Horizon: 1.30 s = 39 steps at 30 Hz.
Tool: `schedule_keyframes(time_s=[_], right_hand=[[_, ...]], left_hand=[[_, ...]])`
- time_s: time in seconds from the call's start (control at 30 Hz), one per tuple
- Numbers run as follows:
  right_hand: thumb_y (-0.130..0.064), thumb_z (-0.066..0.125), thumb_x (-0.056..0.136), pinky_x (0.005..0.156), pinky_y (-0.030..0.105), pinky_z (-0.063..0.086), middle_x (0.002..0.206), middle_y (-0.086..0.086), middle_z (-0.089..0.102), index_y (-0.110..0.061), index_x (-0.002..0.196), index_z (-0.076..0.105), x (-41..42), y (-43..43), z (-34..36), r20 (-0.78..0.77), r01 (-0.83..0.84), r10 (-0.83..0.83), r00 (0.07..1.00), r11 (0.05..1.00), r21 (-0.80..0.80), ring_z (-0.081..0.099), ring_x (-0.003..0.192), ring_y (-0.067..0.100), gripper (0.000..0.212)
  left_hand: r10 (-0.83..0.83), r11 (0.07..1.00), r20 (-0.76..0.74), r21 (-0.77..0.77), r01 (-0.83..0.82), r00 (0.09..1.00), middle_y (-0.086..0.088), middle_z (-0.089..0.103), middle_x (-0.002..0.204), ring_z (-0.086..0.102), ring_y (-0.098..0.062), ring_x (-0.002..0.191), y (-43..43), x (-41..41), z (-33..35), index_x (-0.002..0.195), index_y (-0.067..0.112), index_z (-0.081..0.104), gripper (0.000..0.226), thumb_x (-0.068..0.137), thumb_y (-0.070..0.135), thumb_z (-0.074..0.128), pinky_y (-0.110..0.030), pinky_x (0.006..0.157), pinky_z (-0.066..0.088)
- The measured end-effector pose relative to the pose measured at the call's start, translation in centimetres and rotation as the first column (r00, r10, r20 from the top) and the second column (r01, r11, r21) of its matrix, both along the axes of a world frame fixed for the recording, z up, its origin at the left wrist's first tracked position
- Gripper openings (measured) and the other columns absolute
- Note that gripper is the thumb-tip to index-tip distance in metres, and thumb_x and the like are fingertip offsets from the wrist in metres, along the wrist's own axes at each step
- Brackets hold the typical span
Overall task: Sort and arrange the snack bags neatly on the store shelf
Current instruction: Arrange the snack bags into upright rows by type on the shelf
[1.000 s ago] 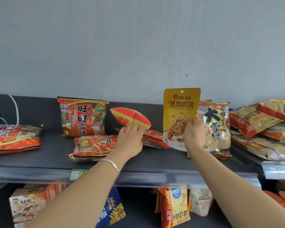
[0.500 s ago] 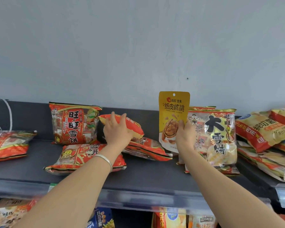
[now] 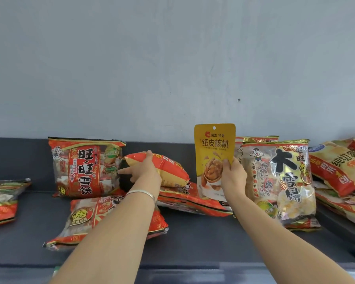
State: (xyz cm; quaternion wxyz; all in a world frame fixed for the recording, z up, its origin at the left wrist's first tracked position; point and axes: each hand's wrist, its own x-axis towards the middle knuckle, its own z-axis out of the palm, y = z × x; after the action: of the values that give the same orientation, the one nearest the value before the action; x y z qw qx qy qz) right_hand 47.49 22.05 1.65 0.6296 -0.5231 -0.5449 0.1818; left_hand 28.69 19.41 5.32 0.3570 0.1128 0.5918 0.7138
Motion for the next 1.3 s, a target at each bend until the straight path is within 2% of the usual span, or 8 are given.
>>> schedule_keyframes(time_s=[0.13,0.3,0.5,0.73,0.83,1.0,1.17,1.3], right_hand=[[-0.021,0.036,0.103,0.076,0.035,0.047,0.094,0.001,0.064,-0.016,0.108,0.060,-0.2,-0.1,-0.6,-0.016,-0.015,0.015,1.000,1.000,-0.018,0.057,0.083,0.019,0.025],[-0.021,0.037,0.103,0.082,0.035,0.050,0.091,-0.005,0.063,-0.019,0.105,0.061,0.1,-1.0,-0.4,-0.028,-0.048,0.048,0.998,0.998,-0.026,0.060,0.086,0.016,0.024],[-0.021,0.035,0.104,0.074,0.029,0.049,0.091,-0.006,0.063,-0.021,0.103,0.058,2.5,-3.1,2.2,-0.059,-0.050,0.055,0.997,0.995,0.085,0.059,0.084,0.011,0.024],[-0.024,0.036,0.103,0.075,0.037,0.051,0.081,-0.013,0.058,-0.022,0.098,0.057,10.1,-6.6,5.2,-0.101,0.097,-0.079,0.992,0.978,0.186,0.059,0.083,0.015,0.021],[-0.025,0.037,0.103,0.073,0.037,0.048,0.081,-0.009,0.058,-0.020,0.096,0.055,15.1,-8.6,6.0,-0.083,0.149,-0.134,0.987,0.967,0.208,0.059,0.085,0.021,0.020],[-0.028,0.036,0.102,0.080,0.047,0.053,0.088,-0.004,0.062,-0.020,0.097,0.056,25.8,-11.8,5.9,-0.080,0.234,-0.222,0.972,0.952,0.196,0.063,0.089,0.022,0.022],[-0.022,0.037,0.102,0.071,0.035,0.050,0.082,-0.009,0.061,-0.021,0.101,0.060,37.2,-14.7,4.2,-0.100,0.304,-0.289,0.952,0.933,0.191,0.058,0.075,0.011,0.023],[-0.020,0.038,0.102,0.072,0.032,0.051,0.093,-0.005,0.064,-0.020,0.107,0.060,44.5,-15.9,3.5,-0.171,0.375,-0.347,0.922,0.911,0.170,0.060,0.083,0.013,0.022]], left_hand=[[-0.059,0.994,0.100,0.103,0.048,0.993,-0.014,0.032,0.148,0.040,-0.037,0.130,1.1,-0.6,-1.0,0.150,0.021,0.001,0.104,0.079,0.029,0.075,-0.050,0.103,0.036],[-0.069,0.974,0.070,0.220,0.052,0.995,-0.009,0.040,0.141,0.047,-0.033,0.123,1.3,-0.3,-1.9,0.146,0.026,0.017,0.088,0.079,0.024,0.075,-0.049,0.096,0.044],[-0.053,0.852,0.069,0.523,0.010,0.996,0.003,0.051,0.127,0.056,-0.018,0.106,-0.5,3.8,-0.4,0.139,0.031,0.027,0.074,0.081,0.032,0.072,-0.042,0.087,0.050],[-0.103,0.731,-0.039,0.674,0.102,0.994,0.006,0.056,0.115,0.060,-0.010,0.095,-4.2,12.3,2.3,0.127,0.027,0.037,0.056,0.082,0.031,0.070,-0.025,0.069,0.050],[-0.130,0.684,-0.099,0.711,0.162,0.987,0.006,0.057,0.114,0.061,-0.009,0.094,-6.1,17.4,3.2,0.130,0.024,0.038,0.057,0.083,0.030,0.069,-0.023,0.068,0.050],[-0.229,0.645,-0.195,0.703,0.299,0.954,0.004,0.058,0.116,0.061,-0.012,0.098,-7.8,27.9,3.4,0.128,0.027,0.040,0.056,0.081,0.031,0.071,-0.033,0.080,0.053],[-0.295,0.606,-0.362,0.644,0.466,0.884,0.001,0.062,0.117,0.061,-0.016,0.104,-8.7,39.4,1.7,0.128,0.021,0.048,0.055,0.080,0.029,0.072,-0.038,0.089,0.052],[-0.341,0.541,-0.477,0.605,0.584,0.810,0.003,0.064,0.111,0.063,-0.016,0.101,-8.6,47.1,2.0,0.120,0.023,0.052,0.048,0.078,0.032,0.073,-0.045,0.091,0.052]])
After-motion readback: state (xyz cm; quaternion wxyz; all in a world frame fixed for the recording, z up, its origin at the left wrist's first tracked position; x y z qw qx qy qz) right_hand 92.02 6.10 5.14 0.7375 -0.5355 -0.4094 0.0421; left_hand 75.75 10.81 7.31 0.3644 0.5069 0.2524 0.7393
